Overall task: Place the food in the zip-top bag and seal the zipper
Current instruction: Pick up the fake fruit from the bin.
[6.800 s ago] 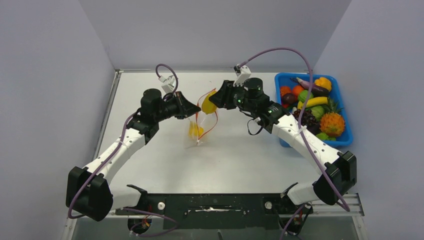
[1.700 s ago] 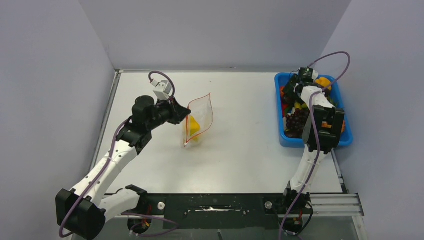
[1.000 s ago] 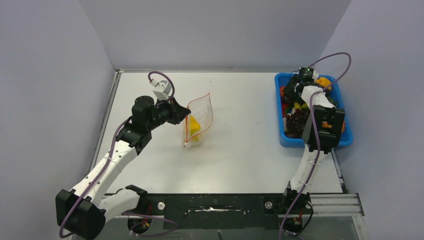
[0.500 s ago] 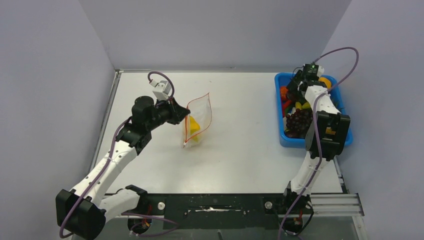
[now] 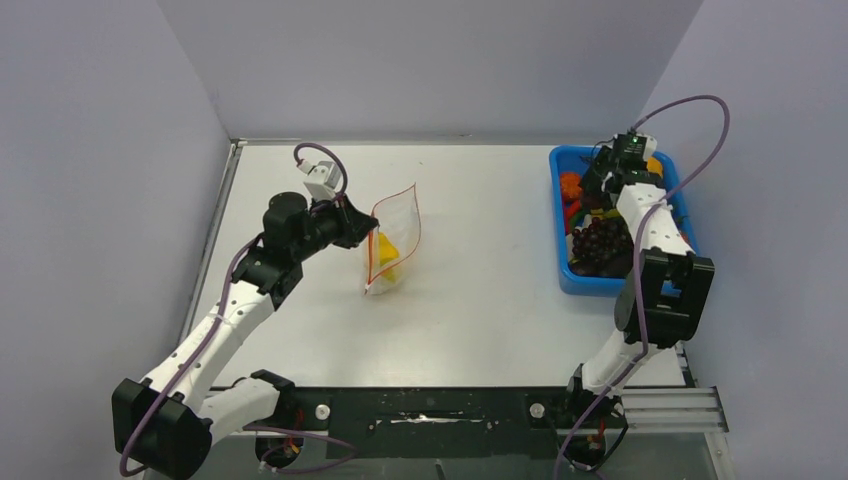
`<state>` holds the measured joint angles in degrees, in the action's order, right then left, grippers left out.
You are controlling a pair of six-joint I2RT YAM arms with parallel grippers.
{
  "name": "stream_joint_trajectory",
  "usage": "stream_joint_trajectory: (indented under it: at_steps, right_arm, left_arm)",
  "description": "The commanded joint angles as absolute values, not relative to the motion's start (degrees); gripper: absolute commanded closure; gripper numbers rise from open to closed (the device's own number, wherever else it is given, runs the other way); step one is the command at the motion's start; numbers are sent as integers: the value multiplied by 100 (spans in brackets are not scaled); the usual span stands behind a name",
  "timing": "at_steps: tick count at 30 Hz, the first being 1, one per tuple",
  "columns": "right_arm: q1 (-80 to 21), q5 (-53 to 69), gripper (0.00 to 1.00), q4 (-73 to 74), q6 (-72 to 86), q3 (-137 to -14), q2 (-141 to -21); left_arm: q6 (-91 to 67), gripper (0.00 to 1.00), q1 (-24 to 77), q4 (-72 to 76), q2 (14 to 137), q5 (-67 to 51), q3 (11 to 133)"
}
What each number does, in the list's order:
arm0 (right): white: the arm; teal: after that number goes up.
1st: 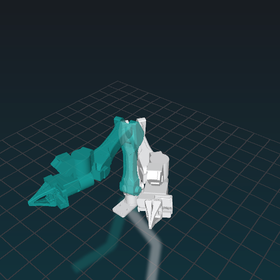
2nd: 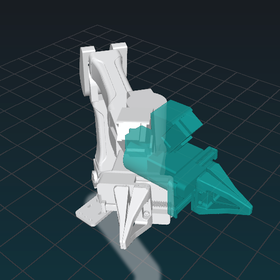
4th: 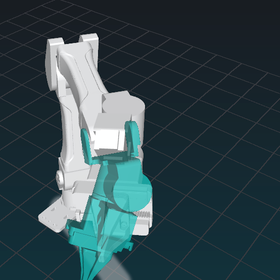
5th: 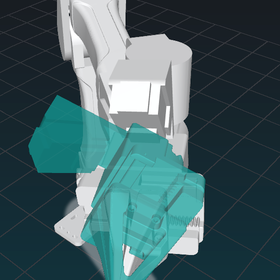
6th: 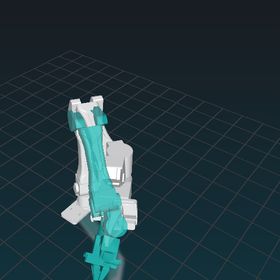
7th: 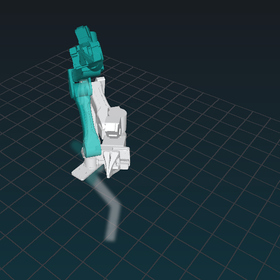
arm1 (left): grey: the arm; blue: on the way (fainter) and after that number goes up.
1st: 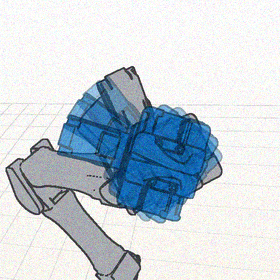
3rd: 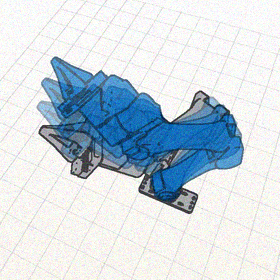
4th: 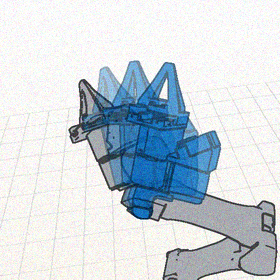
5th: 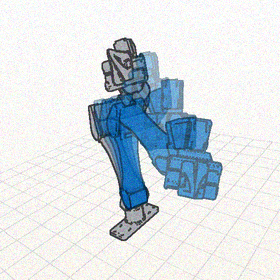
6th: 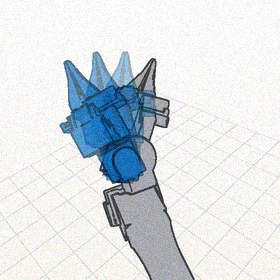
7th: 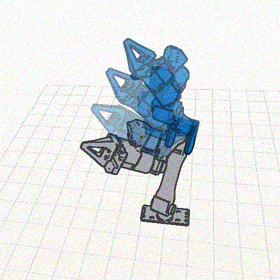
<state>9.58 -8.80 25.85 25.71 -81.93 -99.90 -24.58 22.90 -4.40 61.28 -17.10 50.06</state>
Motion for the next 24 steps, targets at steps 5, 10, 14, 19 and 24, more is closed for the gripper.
stream_joint_trajectory:
  at_steps: [5, 10, 14, 19, 24]
  right_arm:
    - [522, -841, 54, 2604, 2279, -8080, -9042]
    - [-128, -718, 53, 2551, 2316, -8130, -8746]
    - [-639, -550, 53, 2465, 2397, -8198, -8565]
    - [-1445, -325, 53, 2179, 2587, -8159, -8259]
    - [-2334, -156, 53, 1646, 2796, -7971, -7948]
  left_arm:
    - [-2443, 100, 2215, -83, 6248, -1610, 5179]
    - [-2624, 100, 2215, -34, 6362, -1609, 5335]
    - [-2840, 100, 2208, 50, 6393, -1514, 5419]
    - [-3052, 100, 2213, 141, 6456, -1485, 5499]
    - [-3265, 100, 2214, 318, 6548, -1526, 5509]
